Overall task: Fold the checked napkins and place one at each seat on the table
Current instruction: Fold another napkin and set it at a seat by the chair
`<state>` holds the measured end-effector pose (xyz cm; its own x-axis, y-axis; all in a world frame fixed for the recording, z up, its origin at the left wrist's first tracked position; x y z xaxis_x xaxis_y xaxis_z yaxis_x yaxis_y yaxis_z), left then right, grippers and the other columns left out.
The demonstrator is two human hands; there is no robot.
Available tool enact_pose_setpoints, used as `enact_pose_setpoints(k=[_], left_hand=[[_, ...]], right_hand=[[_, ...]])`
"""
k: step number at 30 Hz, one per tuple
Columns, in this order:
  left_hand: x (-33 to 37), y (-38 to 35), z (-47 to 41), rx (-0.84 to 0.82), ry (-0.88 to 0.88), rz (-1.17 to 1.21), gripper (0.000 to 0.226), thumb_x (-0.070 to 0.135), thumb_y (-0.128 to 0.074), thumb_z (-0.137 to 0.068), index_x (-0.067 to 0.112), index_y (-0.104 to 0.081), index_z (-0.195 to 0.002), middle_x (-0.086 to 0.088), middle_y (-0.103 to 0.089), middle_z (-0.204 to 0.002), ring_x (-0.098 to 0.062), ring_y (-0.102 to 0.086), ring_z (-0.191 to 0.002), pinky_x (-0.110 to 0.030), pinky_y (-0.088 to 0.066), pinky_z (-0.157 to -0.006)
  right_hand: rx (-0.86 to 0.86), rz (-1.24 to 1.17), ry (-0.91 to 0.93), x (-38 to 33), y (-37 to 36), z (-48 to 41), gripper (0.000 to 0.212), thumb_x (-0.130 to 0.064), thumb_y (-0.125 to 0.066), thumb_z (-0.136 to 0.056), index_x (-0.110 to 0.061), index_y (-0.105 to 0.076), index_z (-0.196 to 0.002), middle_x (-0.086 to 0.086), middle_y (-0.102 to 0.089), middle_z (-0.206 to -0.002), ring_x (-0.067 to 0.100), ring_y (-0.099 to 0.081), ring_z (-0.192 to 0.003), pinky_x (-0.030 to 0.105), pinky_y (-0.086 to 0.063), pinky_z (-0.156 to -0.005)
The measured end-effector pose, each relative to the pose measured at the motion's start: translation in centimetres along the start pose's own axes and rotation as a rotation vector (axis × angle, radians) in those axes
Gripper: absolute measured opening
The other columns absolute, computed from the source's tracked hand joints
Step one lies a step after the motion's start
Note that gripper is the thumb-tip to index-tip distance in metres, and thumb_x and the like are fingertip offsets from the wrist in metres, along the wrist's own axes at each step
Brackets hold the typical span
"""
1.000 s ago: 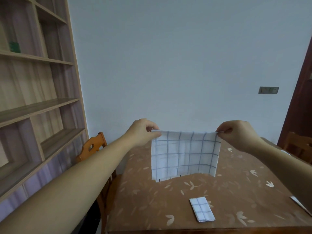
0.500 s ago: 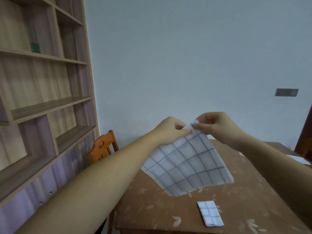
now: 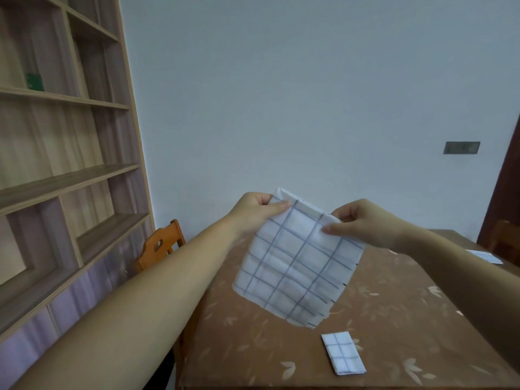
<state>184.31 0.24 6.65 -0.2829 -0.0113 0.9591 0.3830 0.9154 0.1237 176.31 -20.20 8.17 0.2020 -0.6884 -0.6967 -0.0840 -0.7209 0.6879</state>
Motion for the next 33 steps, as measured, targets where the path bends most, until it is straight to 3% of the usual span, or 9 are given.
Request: enact_pose_setpoints(k=[3, 6, 10, 17, 21, 24, 26, 30, 33], left_hand=[[-0.7, 0.9, -0.4, 0.044, 0.012, 0.075, 0.007, 0.011, -0.069, -0.088, 0.005, -0.072, -0.086, -0.016, -0.073, -0.091, -0.025, -0.069, -0.084, -0.039, -0.057, -0.085], [-1.3, 1.1, -0.3, 0.086, 0.022, 0.152, 0.007, 0.008, -0.067, -0.088, 0.003, -0.072, -0.09, -0.017, -0.072, -0.094, -0.026, -0.069, -0.085, -0.042, -0.056, -0.089], [-1.6, 0.9, -0.4, 0.111, 0.027, 0.221, 0.006, 0.006, -0.066, -0.089, 0.003, -0.071, -0.089, -0.014, -0.073, -0.092, -0.023, -0.07, -0.083, -0.04, -0.057, -0.088], [-1.6, 1.1, -0.2, 0.098, 0.006, 0.218, 0.007, 0.007, -0.065, -0.09, 0.007, -0.072, -0.093, -0.014, -0.073, -0.1, -0.027, -0.069, -0.095, -0.041, -0.054, -0.094], [-1.5, 1.4, -0.4, 0.137, -0.045, 0.167, 0.01, 0.009, -0.069, -0.088, 0.011, -0.074, -0.097, -0.018, -0.071, -0.111, -0.033, -0.066, -0.109, -0.049, -0.047, -0.103], [-1.5, 1.3, -0.4, 0.147, -0.054, 0.143, 0.008, 0.016, -0.071, -0.087, 0.012, -0.076, -0.09, -0.016, -0.073, -0.106, -0.029, -0.067, -0.106, -0.052, -0.044, -0.105], [-1.3, 1.2, -0.5, 0.15, -0.063, 0.165, 0.013, 0.022, -0.073, -0.085, 0.01, -0.077, -0.086, -0.015, -0.072, -0.103, -0.027, -0.066, -0.103, -0.054, -0.043, -0.106], [-1.1, 1.2, -0.7, 0.163, -0.061, 0.215, 0.053, 0.05, -0.077, -0.066, 0.003, -0.073, -0.091, -0.013, -0.071, -0.11, -0.03, -0.06, -0.12, -0.051, -0.04, -0.11], [-1.0, 1.1, -0.9, 0.191, -0.068, 0.23, 0.056, 0.056, -0.076, -0.063, 0.009, -0.074, -0.095, -0.006, -0.071, -0.115, -0.026, -0.06, -0.12, -0.048, -0.04, -0.11]], right_hand=[[0.111, -0.104, 0.068, 0.8, 0.9, 0.6, 0.007, -0.021, -0.076, -0.083, -0.019, -0.075, -0.089, 0.003, -0.072, -0.072, 0.013, -0.059, -0.067, 0.029, -0.045, -0.068], [0.196, -0.236, 0.113, 1.1, 1.5, 1.1, 0.022, -0.015, -0.075, -0.084, -0.024, -0.068, -0.102, 0.003, -0.076, -0.079, 0.017, -0.067, -0.074, 0.03, -0.051, -0.075], [0.26, -0.239, 0.138, 1.0, 1.6, 1.2, 0.015, -0.014, -0.076, -0.083, -0.018, -0.065, -0.091, 0.007, -0.075, -0.085, 0.02, -0.062, -0.071, 0.033, -0.046, -0.068], [0.286, -0.137, 0.149, 1.1, 1.9, 1.1, 0.005, -0.011, -0.074, -0.084, -0.013, -0.072, -0.08, -0.001, -0.074, -0.072, 0.011, -0.065, -0.069, 0.039, -0.055, -0.078], [0.299, -0.116, 0.144, 1.1, 2.1, 1.0, 0.002, -0.014, -0.072, -0.086, -0.015, -0.071, -0.086, -0.002, -0.076, -0.07, 0.007, -0.065, -0.064, 0.028, -0.052, -0.072], [0.304, -0.116, 0.123, 1.2, 2.3, 1.0, 0.008, -0.015, -0.074, -0.085, -0.018, -0.073, -0.092, -0.01, -0.076, -0.071, -0.001, -0.069, -0.065, 0.009, -0.049, -0.062], [0.302, -0.14, 0.124, 1.0, 2.4, 1.2, 0.004, -0.013, -0.074, -0.085, -0.017, -0.076, -0.086, -0.01, -0.076, -0.071, -0.002, -0.069, -0.065, 0.007, -0.049, -0.061], [0.295, -0.185, 0.127, 0.8, 2.4, 1.3, 0.007, -0.012, -0.074, -0.084, -0.012, -0.077, -0.078, 0.003, -0.077, -0.073, 0.009, -0.07, -0.068, 0.022, -0.058, -0.069], [0.27, -0.174, 0.105, 1.0, 2.4, 1.3, 0.011, -0.014, -0.074, -0.084, -0.006, -0.075, -0.077, 0.012, -0.074, -0.072, 0.019, -0.068, -0.066, 0.037, -0.06, -0.071]])
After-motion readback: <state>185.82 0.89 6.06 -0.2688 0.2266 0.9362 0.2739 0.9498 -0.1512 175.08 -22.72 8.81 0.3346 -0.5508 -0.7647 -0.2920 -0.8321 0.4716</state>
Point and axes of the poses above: each hand's wrist, its own z-axis away from the middle knuckle, its own y-axis out of the back of the hand, x = y × z, the point moved 4 cm from there along -z, towards the middle knuckle
